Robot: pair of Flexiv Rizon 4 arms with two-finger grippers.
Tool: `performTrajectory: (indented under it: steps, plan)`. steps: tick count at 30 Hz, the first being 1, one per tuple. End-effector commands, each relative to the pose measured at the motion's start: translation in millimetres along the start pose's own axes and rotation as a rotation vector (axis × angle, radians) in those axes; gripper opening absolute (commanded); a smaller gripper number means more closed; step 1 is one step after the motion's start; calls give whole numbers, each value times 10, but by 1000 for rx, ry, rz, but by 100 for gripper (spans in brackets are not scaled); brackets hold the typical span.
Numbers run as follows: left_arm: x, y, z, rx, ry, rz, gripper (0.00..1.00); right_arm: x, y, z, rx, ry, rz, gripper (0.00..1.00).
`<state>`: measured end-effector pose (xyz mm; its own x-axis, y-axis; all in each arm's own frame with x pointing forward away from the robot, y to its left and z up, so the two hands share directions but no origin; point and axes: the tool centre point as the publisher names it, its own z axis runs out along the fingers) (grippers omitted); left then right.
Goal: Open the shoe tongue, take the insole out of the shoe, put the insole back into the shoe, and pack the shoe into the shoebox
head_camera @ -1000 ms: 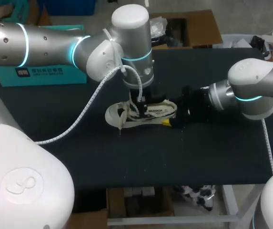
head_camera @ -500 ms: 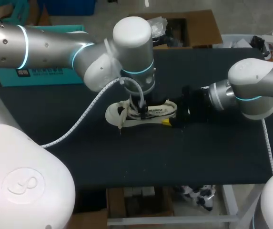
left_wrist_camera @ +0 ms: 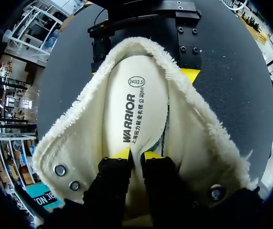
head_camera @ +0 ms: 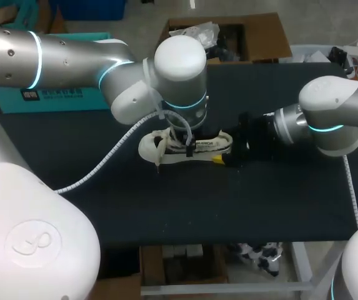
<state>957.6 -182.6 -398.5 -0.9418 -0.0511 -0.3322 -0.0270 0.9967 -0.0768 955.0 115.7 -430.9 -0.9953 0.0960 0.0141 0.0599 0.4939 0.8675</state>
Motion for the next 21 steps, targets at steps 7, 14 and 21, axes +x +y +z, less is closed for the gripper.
performTrajectory:
  steps: [7, 14, 21]
  plan:
    - [-24, -11, 479, 126, 127, 22, 0, 1, -41, 40, -3, 4, -2, 0]
    - [-9, -24, 38, 217, 243, 33, 0, 1, -41, 40, -3, 4, -2, 0]
    - [41, -86, -268, 281, 350, 58, 0, 1, -41, 40, -3, 4, -2, 0]
